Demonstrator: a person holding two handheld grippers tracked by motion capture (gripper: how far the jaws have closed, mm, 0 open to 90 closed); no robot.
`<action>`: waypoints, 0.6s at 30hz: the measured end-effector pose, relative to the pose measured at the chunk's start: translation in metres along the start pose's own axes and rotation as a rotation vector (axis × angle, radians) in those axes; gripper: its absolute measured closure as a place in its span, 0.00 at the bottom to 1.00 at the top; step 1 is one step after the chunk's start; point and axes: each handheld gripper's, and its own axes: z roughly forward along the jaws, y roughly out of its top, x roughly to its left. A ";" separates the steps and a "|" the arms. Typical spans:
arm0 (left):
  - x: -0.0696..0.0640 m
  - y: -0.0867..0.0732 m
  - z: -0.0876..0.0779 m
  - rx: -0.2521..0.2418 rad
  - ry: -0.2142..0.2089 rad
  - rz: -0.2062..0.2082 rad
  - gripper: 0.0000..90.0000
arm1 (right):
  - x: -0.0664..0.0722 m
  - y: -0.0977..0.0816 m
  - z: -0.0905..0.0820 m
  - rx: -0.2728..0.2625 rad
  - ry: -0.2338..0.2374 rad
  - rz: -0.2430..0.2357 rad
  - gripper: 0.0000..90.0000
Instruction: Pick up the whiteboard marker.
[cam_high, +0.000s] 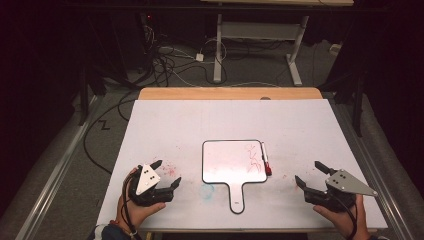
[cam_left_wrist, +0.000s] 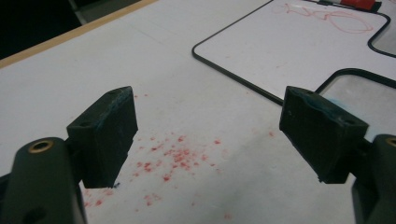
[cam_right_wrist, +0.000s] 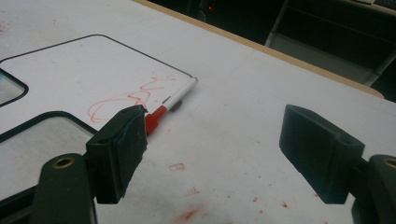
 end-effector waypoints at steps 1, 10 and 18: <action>0.000 0.000 0.002 0.005 0.004 -0.001 0.20 | 0.000 0.000 0.000 0.000 0.000 0.000 0.27; -0.001 -0.004 0.012 0.070 -0.018 0.048 0.20 | -0.009 -0.010 0.017 0.138 0.126 0.081 0.33; -0.002 -0.005 0.009 0.083 -0.004 0.059 0.21 | -0.018 0.012 0.042 0.188 0.157 0.150 0.39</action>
